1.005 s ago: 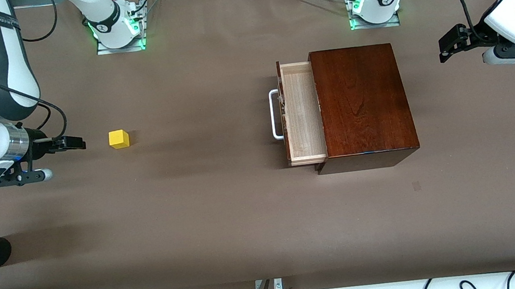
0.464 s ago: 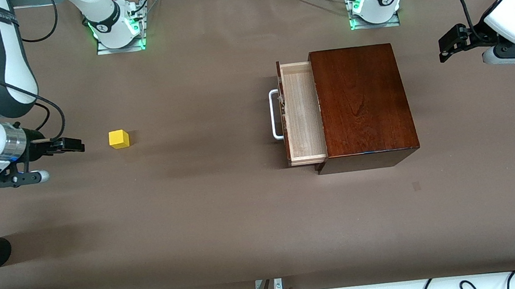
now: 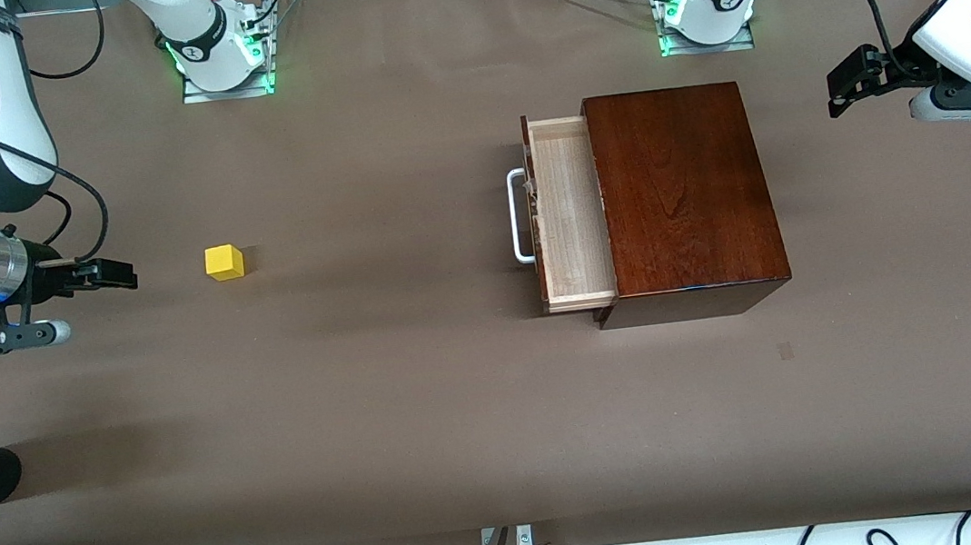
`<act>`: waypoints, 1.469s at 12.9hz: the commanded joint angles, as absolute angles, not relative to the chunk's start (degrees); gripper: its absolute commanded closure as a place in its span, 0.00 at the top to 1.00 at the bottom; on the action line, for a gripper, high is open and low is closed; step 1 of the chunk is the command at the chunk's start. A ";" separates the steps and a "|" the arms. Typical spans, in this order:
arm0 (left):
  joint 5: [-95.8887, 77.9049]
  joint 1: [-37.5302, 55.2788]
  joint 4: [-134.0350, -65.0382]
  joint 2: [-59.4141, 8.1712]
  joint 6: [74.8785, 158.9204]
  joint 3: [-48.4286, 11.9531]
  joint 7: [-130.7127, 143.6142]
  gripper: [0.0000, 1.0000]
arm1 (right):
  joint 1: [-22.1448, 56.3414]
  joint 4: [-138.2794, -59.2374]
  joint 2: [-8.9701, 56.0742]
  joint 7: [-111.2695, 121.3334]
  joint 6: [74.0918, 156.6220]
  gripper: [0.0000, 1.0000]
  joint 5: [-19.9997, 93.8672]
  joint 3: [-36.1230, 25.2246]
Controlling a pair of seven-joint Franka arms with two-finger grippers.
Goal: Open drawer, take yellow block, close drawer
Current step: 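Withdraw the right gripper while the left gripper moves to the drawer, then push the drawer shut into the box with the left gripper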
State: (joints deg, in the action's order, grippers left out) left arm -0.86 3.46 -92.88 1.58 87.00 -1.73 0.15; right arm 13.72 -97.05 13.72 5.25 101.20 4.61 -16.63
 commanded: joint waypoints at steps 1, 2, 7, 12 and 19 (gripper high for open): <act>-2.72 3.69 -91.49 1.06 85.08 -2.46 -3.06 1.00 | 4.32 -98.08 12.39 3.96 100.20 1.00 3.08 -8.01; -6.21 4.30 -91.67 -0.42 84.64 -2.63 -6.30 1.00 | 4.05 -98.52 12.31 3.43 100.20 1.00 2.99 -7.74; -10.72 13.07 -88.79 -10.78 85.34 -7.02 -14.94 1.00 | 3.96 -104.06 8.71 1.76 104.33 1.00 1.06 -6.95; -12.30 20.21 -85.25 -22.30 99.11 -13.60 -27.48 1.00 | 2.64 -103.27 0.99 1.85 97.84 1.00 -2.98 -4.31; -6.54 28.20 -85.17 -33.39 122.58 -17.75 -52.78 1.00 | 2.46 -92.81 0.09 1.94 87.89 1.00 -2.73 -4.83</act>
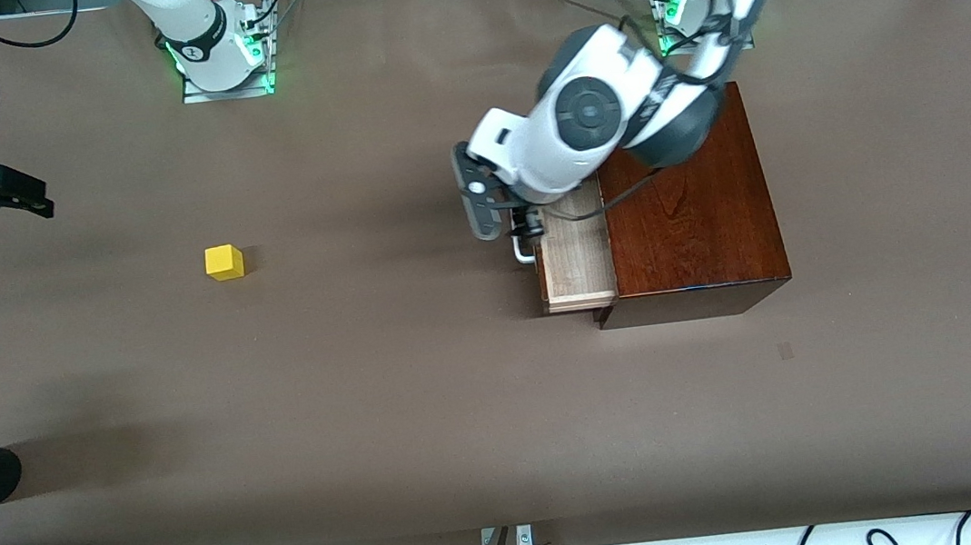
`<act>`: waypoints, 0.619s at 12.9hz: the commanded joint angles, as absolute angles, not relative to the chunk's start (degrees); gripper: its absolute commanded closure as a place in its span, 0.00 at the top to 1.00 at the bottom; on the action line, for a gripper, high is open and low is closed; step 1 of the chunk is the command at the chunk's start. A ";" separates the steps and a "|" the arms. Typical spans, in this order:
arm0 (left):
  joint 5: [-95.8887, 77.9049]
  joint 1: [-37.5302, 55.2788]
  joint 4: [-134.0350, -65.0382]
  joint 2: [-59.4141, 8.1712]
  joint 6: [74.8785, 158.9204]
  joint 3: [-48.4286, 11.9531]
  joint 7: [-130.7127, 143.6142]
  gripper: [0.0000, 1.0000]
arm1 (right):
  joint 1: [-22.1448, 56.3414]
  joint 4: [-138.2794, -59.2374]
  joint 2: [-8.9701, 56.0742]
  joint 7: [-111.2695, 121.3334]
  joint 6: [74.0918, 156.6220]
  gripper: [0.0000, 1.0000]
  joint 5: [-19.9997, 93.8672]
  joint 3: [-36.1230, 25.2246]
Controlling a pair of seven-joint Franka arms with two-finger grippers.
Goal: Open drawer, take yellow block, close drawer
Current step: 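Push the drawer shut into the box with the left gripper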
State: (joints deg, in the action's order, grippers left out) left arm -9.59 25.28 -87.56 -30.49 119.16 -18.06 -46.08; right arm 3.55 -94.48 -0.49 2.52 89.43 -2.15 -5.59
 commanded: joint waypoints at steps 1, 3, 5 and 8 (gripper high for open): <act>-3.46 29.87 -85.25 -34.09 123.65 -17.67 -54.74 1.00 | 2.46 -92.73 -0.09 2.02 87.72 1.00 -2.72 -4.92; 2.78 30.50 -86.04 -35.07 123.05 -17.67 -55.11 1.00 | 2.46 -92.29 -0.18 1.67 86.58 1.00 -2.55 -4.92; 8.33 31.02 -86.13 -35.42 119.99 -17.67 -54.84 1.00 | 2.46 -92.02 -0.18 1.58 86.13 1.00 -2.46 -4.92; 11.77 30.68 -86.13 -35.77 114.89 -16.97 -54.67 1.00 | 2.46 -92.02 -0.18 1.67 86.13 1.00 -2.46 -5.01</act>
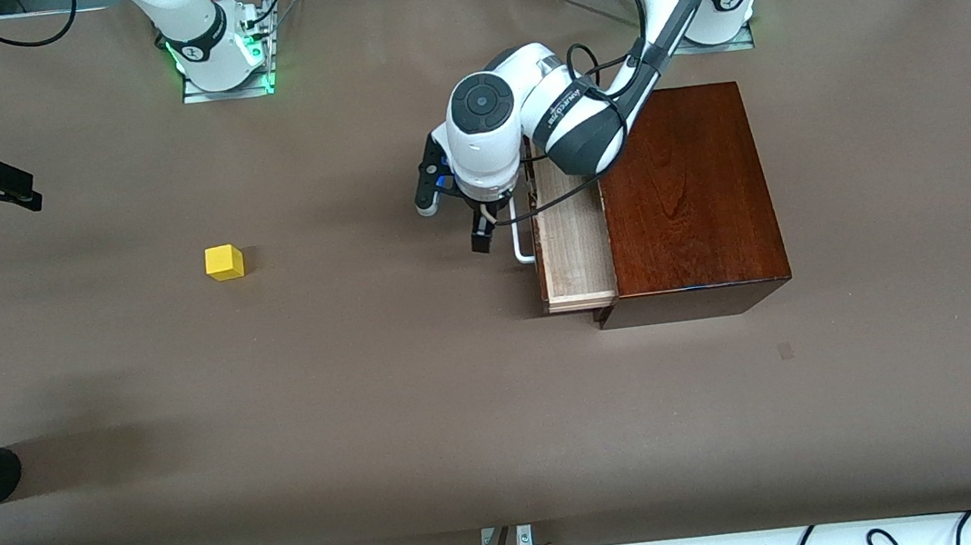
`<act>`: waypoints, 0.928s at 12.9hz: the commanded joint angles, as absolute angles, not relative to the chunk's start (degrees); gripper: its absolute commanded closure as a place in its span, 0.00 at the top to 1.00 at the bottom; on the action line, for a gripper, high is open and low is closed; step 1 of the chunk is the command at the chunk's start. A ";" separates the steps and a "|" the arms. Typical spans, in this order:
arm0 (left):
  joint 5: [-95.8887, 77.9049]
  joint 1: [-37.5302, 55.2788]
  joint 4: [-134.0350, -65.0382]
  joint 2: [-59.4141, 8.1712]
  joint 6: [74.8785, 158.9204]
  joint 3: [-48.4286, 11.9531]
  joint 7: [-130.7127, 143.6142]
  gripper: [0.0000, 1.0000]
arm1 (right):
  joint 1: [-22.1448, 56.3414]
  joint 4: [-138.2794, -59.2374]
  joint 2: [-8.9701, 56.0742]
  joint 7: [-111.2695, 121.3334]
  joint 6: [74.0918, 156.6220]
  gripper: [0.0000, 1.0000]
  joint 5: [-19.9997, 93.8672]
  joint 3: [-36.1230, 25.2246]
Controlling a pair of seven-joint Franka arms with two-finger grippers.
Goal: Open drawer, take yellow block, close drawer
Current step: 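Push the drawer shut into the box with the left gripper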
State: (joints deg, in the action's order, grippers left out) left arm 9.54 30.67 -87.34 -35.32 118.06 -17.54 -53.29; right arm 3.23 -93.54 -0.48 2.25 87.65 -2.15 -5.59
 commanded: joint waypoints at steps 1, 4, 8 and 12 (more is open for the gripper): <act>11.95 30.59 -86.13 -35.77 114.26 -16.70 -54.49 1.00 | 2.46 -92.02 -0.18 1.58 86.05 1.00 -2.46 -5.01; 11.87 30.32 -85.87 -35.51 111.10 -14.59 -54.40 1.00 | 2.46 -92.11 -0.09 1.58 86.04 1.00 -2.20 -4.92; 11.95 29.36 -85.61 -35.24 106.01 -13.01 -52.13 1.00 | 2.46 -92.02 0.35 1.49 86.13 1.00 -2.11 -5.01; 11.95 29.01 -85.52 -34.72 103.89 -11.95 -46.41 1.00 | 2.46 -91.93 0.35 1.58 86.66 1.00 -2.11 -4.92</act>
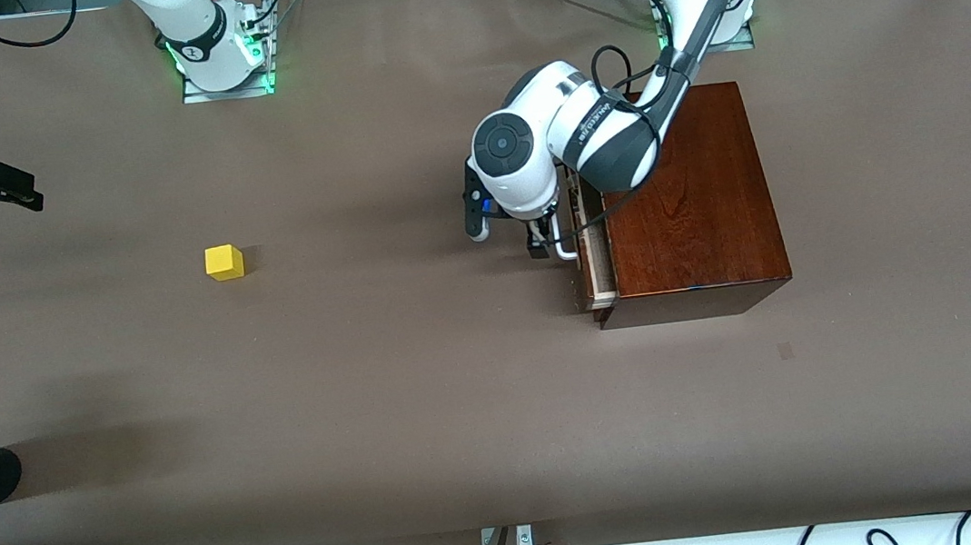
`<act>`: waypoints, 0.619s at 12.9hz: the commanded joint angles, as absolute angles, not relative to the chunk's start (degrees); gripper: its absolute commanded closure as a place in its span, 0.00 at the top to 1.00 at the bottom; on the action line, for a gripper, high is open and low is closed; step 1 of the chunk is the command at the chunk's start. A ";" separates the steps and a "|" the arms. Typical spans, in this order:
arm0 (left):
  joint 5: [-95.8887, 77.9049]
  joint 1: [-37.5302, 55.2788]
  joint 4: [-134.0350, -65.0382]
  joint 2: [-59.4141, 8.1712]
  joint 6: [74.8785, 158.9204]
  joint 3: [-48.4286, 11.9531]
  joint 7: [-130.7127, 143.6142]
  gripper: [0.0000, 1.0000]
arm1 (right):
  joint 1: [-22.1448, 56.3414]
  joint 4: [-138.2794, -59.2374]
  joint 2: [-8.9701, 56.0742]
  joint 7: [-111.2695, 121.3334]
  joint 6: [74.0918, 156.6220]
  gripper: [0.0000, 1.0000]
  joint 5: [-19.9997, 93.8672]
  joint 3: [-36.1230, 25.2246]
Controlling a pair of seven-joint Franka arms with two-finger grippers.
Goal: Open drawer, take yellow block, close drawer
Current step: 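Push the drawer shut into the box with the left gripper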
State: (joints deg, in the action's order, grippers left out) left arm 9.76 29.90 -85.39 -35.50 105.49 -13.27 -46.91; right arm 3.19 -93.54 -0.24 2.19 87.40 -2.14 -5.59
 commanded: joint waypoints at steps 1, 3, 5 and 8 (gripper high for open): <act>11.95 28.83 -85.52 -34.72 103.80 -11.69 -46.41 1.00 | 2.46 -91.93 0.35 1.58 86.66 1.00 -2.11 -5.10; 11.95 28.30 -85.52 -34.72 102.66 -11.34 -46.32 1.00 | 2.46 -91.93 0.26 1.58 86.75 1.00 -2.11 -5.01; 11.95 27.60 -85.52 -34.63 101.87 -11.07 -46.32 1.00 | 2.55 -91.93 0.35 1.58 86.84 1.00 -2.11 -4.83; 11.95 27.42 -85.52 -34.37 101.87 -11.07 -46.32 1.00 | 2.72 -91.93 0.53 1.67 86.84 1.00 -2.11 -4.48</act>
